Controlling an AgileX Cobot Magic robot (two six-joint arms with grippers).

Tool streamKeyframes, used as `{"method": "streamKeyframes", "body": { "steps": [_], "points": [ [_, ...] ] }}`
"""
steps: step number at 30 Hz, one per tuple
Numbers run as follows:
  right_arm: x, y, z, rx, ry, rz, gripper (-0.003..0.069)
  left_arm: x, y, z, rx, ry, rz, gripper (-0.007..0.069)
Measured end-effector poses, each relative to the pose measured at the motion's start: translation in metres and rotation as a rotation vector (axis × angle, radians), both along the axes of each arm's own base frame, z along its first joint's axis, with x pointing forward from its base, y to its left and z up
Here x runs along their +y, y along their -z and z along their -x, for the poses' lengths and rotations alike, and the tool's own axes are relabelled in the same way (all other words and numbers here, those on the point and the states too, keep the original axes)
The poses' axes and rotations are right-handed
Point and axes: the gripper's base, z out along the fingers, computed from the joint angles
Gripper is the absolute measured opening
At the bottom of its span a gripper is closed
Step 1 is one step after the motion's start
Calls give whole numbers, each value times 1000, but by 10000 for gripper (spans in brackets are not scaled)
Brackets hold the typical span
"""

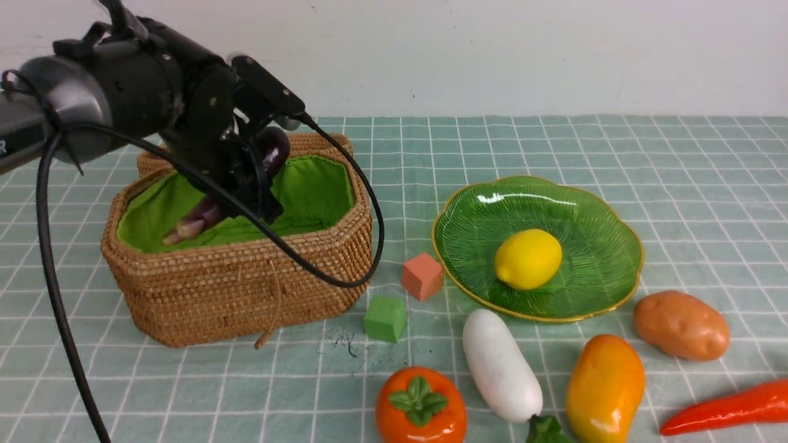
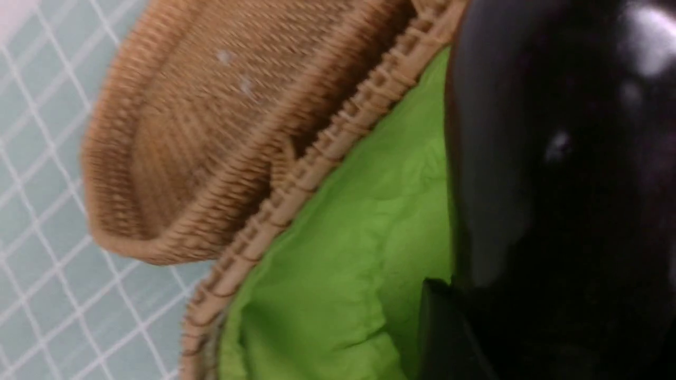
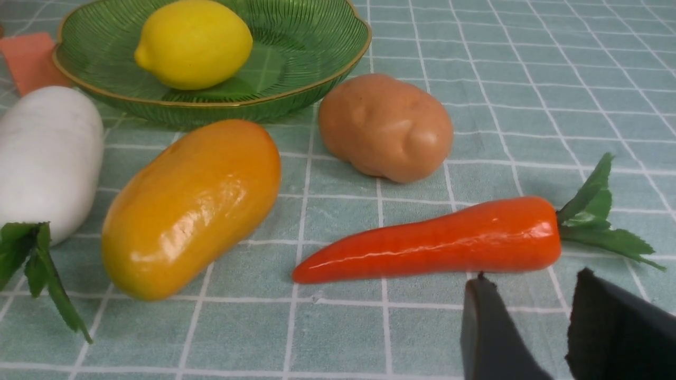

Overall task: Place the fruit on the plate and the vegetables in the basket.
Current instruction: Use the left arm to grab an eggplant and put it into the left basket, then grab a tomato with your left arm and place it on the plate on the right.

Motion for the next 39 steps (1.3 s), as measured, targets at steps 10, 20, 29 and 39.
{"method": "streamKeyframes", "body": {
  "steps": [10,20,29,39],
  "points": [
    [0,0,0,0,0,0,241,0,-72,50,0,-58,271,664],
    [0,0,0,0,0,0,241,-49,-59,134,375,-89,761,584],
    [0,0,0,0,0,0,241,-93,43,135,585,-224,716,576],
    [0,0,0,0,0,0,241,-107,94,118,650,-345,751,566]
  ]
}}
